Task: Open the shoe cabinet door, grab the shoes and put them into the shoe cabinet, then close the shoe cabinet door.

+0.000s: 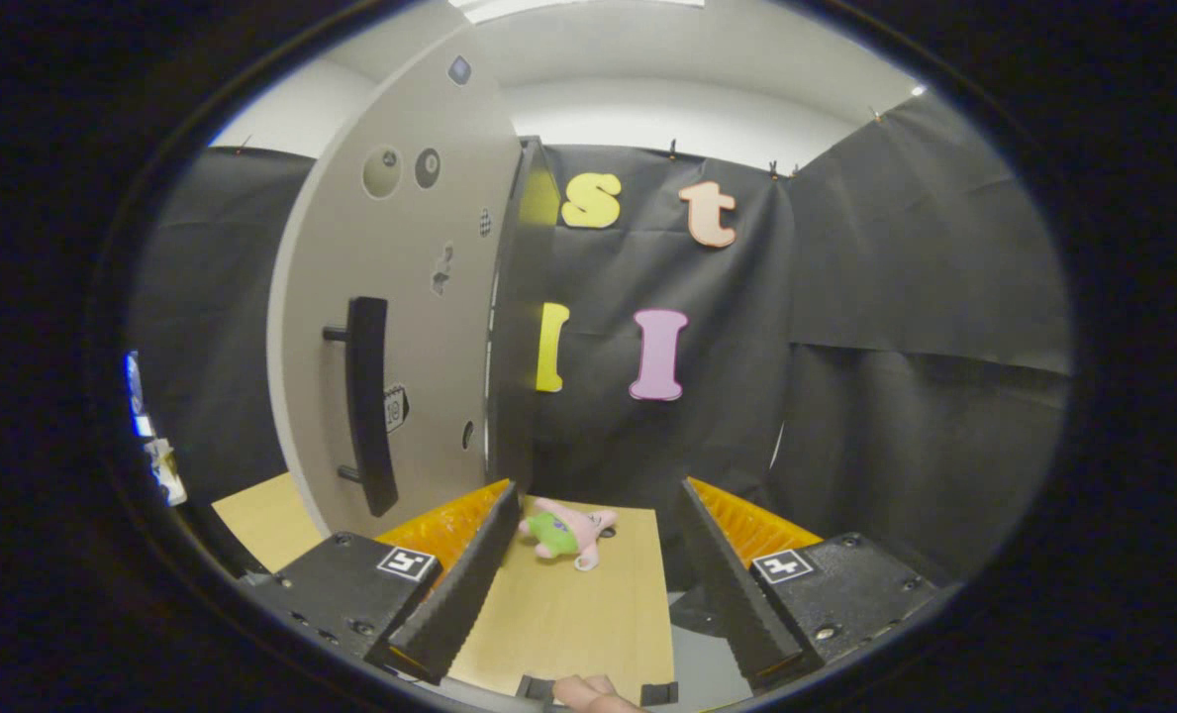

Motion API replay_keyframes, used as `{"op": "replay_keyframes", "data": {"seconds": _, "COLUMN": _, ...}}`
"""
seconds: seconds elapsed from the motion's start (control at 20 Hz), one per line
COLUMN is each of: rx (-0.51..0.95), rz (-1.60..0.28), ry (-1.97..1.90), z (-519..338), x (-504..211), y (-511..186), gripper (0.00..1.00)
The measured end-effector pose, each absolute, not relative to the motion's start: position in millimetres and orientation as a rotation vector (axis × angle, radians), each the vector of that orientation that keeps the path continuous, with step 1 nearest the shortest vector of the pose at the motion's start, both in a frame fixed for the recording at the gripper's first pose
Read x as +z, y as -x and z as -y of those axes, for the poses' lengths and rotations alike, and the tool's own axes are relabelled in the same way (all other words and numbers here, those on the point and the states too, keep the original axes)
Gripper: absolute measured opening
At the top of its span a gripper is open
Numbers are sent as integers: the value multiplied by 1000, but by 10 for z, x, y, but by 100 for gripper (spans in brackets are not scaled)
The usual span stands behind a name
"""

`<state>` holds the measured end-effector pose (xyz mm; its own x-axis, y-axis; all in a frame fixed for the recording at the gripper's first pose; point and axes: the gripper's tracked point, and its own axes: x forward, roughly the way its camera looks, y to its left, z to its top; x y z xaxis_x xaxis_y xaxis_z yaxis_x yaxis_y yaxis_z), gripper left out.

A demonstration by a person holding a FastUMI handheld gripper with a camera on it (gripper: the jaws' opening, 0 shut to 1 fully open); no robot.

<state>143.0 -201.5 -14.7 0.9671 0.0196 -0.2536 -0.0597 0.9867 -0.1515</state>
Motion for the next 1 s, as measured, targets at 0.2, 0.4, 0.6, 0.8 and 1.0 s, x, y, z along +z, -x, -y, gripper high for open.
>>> {"op": "replay_keyframes", "data": {"seconds": 0.2, "rx": 56, "rz": -262, "ry": 138, "z": 1762, "x": -146, "y": -1695, "gripper": 100}}
{"op": "replay_keyframes", "data": {"seconds": 0.4, "rx": 102, "rz": -262, "ry": 130, "z": 1437, "x": -141, "y": -1771, "gripper": 100}}
{"op": "replay_keyframes", "data": {"seconds": 0.6, "rx": 105, "rz": -275, "ry": 136, "z": 1221, "x": -174, "y": -1685, "gripper": 93}}
{"op": "replay_keyframes", "data": {"seconds": 0.8, "rx": 84, "rz": -280, "ry": 94, "z": 981, "x": -205, "y": -1628, "gripper": 93}}
{"op": "replay_keyframes", "data": {"seconds": 1.0, "rx": 72, "rz": -235, "ry": 62, "z": 696, "x": -220, "y": -1599, "gripper": 93}}
